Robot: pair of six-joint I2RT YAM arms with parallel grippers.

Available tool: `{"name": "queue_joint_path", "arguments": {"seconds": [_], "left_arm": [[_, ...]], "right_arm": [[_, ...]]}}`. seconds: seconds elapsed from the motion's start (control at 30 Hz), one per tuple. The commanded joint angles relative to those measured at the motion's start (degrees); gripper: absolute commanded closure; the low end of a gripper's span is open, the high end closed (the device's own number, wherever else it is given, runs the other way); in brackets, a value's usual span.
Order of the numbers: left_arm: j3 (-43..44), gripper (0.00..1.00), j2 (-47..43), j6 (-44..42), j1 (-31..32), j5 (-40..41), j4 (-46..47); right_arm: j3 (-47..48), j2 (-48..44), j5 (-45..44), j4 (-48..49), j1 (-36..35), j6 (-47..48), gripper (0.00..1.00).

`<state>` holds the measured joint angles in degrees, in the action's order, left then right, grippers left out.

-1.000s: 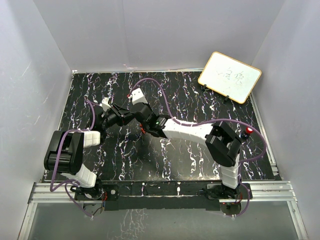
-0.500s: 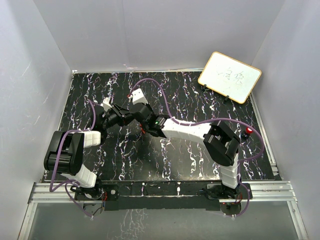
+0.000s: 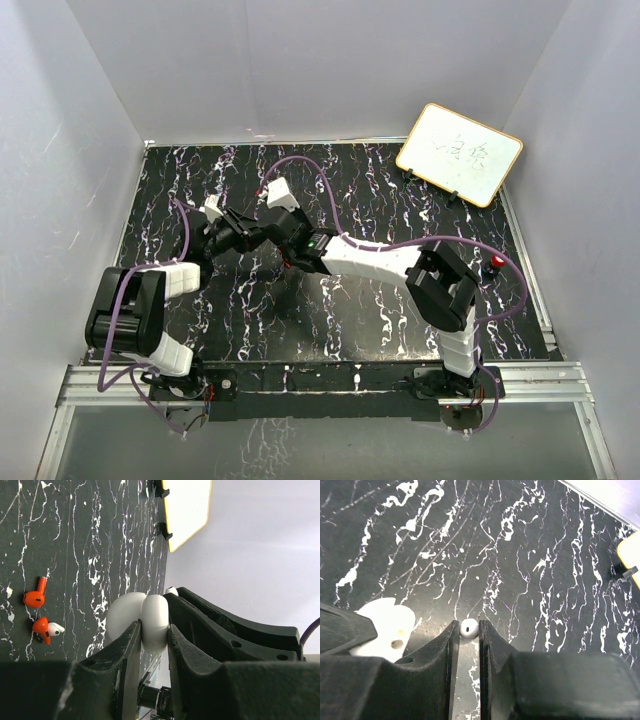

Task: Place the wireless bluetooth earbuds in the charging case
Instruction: Place the earbud at the center of the board.

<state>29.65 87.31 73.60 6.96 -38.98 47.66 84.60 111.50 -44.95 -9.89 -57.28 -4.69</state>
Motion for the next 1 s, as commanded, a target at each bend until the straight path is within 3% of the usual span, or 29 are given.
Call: {"name": "queue_joint_path", "arguments": {"seconds": [0.0, 0.17, 0.3, 0.47, 0.97], "left_arm": [[1.61, 1.00, -3.28, -2.03, -1.08, -0.11, -3.09], [0.85, 1.00, -4.14, -2.01, -4.79, -2.91, -2.73], [-0.13, 1.00, -3.50, 0.18, -7.18, -6.68, 3.31], [-0.64, 1.00, -2.37, 2.09, -7.58, -9.65, 8.69], [-1.55, 1.00, -3.55, 2.29, -11.21, -12.49, 9.05]], "right_arm": [[-1.10, -1.43, -4.14, -3.80, -0.09, -2.29, 0.90], [-6.99, -4.69, -2.41, -6.56, 0.02, -4.12, 0.90], [-8.67, -4.59, -0.28, -9.28, -0.03, -5.23, 0.90], [-7.22, -1.97, 0.74, -12.30, 0.78, -5.35, 0.90], [-1.32, 4.98, 6.31, -18.68, 4.80, -5.33, 0.88]]}}
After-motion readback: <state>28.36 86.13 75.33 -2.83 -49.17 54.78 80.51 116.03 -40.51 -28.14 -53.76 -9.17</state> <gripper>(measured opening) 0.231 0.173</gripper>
